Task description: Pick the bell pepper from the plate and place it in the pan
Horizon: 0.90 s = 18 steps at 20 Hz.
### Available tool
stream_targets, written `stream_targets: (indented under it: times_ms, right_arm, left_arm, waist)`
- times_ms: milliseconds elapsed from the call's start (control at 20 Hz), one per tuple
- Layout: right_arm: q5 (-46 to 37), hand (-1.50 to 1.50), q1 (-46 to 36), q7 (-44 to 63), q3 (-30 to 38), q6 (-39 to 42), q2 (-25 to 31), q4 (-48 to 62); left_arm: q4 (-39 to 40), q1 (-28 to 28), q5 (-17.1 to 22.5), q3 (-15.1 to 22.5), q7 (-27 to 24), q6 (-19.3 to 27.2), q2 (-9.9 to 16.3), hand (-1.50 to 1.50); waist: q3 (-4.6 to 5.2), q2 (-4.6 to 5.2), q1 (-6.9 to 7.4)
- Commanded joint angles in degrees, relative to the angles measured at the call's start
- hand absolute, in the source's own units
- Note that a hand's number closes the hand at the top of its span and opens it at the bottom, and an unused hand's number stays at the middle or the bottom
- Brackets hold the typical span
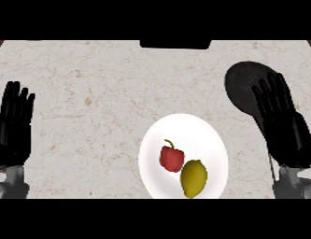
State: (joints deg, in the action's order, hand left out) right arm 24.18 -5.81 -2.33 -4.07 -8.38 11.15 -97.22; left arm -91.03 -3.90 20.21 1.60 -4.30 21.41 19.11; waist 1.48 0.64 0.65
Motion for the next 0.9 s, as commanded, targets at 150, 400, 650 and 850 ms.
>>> stream_targets:
  times_ms: [150,400,650,850]
  right_arm:
    - [-8.21,1.5,-8.55,-3.4,-6.67,2.58,1.11,-4.1]
    - [-28.98,1.5,-3.99,-3.08,-8.95,-6.74,9.83,-8.29]
    - [-39.19,-1.5,13.46,-6.63,-12.28,-8.82,15.35,-17.59]
    - [-46.56,-1.5,19.37,-4.74,-14.08,-7.14,20.48,-24.18]
  left_arm:
    - [0.97,-3.34,-0.14,1.19,7.4,-4.16,4.64,0.0]
    - [1.32,-2.49,-0.83,4.71,10.93,-4.54,3.81,0.0]
    - [0.97,-3.35,0.4,3.55,13.0,-6.06,4.89,0.0]
    - [2.71,-5.12,-1.13,4.58,12.86,-5.35,2.88,0.0]
  waist:
    - [-1.48,-0.68,-0.32]
    - [-1.33,-1.47,-3.19]
    - [-1.43,-1.25,-3.34]
    - [-1.41,-0.94,-2.55]
